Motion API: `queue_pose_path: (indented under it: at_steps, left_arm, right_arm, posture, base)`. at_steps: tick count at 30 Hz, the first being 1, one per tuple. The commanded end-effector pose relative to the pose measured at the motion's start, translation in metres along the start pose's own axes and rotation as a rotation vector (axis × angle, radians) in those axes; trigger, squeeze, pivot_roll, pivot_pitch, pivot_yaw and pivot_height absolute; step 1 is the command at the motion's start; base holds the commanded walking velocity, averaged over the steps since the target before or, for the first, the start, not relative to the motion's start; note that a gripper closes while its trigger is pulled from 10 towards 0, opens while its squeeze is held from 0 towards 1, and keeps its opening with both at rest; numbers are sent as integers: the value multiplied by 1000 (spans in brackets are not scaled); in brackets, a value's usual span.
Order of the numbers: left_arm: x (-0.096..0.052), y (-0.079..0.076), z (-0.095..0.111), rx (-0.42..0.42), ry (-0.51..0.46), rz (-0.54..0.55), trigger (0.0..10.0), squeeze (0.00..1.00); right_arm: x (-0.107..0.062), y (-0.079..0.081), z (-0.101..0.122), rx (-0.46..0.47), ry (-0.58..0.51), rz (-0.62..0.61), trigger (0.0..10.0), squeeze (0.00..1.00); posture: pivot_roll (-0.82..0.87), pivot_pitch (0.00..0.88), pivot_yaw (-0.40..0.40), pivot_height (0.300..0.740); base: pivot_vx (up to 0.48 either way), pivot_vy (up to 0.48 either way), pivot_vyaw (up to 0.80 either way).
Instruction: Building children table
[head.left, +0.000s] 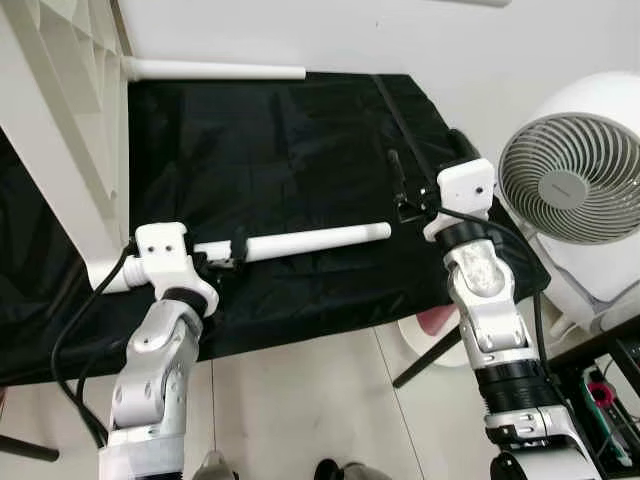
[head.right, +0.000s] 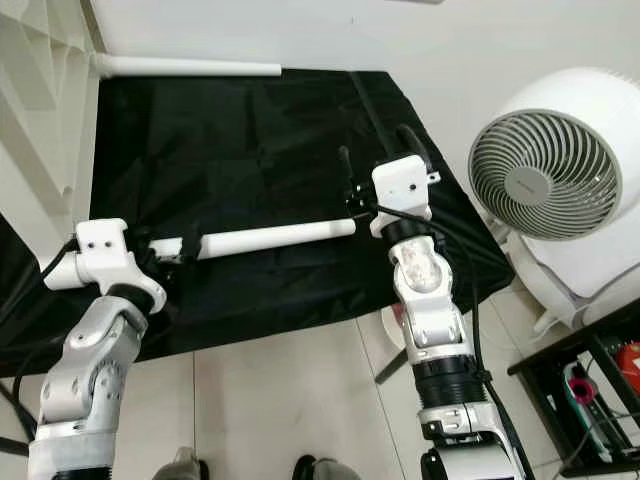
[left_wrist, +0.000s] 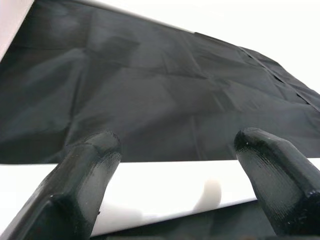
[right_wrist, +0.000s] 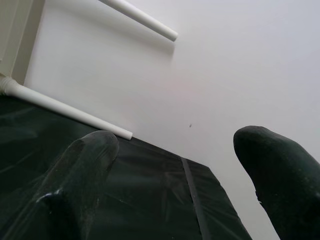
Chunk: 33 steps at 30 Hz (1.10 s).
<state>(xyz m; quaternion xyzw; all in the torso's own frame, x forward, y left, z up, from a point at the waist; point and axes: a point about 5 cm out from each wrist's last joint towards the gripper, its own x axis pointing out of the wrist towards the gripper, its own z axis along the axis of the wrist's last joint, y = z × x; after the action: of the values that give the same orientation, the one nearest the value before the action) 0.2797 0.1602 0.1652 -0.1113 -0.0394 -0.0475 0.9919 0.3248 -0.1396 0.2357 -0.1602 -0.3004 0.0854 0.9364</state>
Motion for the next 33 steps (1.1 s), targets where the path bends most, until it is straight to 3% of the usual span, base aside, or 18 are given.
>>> queue_pose_path:
  at_steps: [1, 2, 3, 13, 21, 22, 23, 26, 33]
  left_arm:
    - [-5, 4, -4, -24, 20, 42, 10000, 0]
    - [-7, 4, -3, -27, 14, 42, 10000, 0]
    - [-11, 7, -3, -16, 21, 56, 10000, 1000]
    - [-28, 10, -3, -46, 52, 109, 10000, 1000]
    - [-34, 9, -19, -59, 182, 172, 10000, 1000]
    - [-35, 9, -21, -66, 200, 182, 10000, 906]
    - [-36, 9, -24, -85, 218, 196, 10000, 0]
    - [-35, 14, -30, -155, 268, 274, 10000, 0]
    - [-28, 21, -28, -194, 260, 317, 10000, 0]
  right_arm:
    - [2, -2, 4, -26, -26, 16, 10000, 0]
    - [3, -3, 5, -30, -29, 20, 10000, 0]
    - [4, -3, 6, -36, -35, 26, 10000, 0]
    - [13, -5, 14, -92, -90, 64, 10000, 0]
    - [19, -7, 22, -151, -141, 78, 10000, 0]
    - [19, -7, 23, -152, -146, 76, 10000, 0]
    - [19, -6, 23, -155, -151, 74, 10000, 0]
    - [21, -4, 26, -153, -170, 71, 10000, 0]
    - [23, -2, 30, -157, -205, 82, 10000, 0]
  posture:
    - [199, 109, -69, 740]
    - [199, 109, -69, 740]
    - [201, 110, -70, 740]
    - [213, 112, -73, 740]
    - [221, 109, -75, 740]
    - [221, 105, -72, 740]
    - [222, 103, -72, 740]
    - [225, 100, -73, 740]
    - [224, 90, -69, 740]
  base:
    - [0, 0, 0]
    - [0, 0, 0]
    - [0, 0, 0]
    - [0, 0, 0]
    - [0, 0, 0]
    - [0, 0, 0]
    - [0, 0, 0]
    - [0, 0, 0]
    - [0, 0, 0]
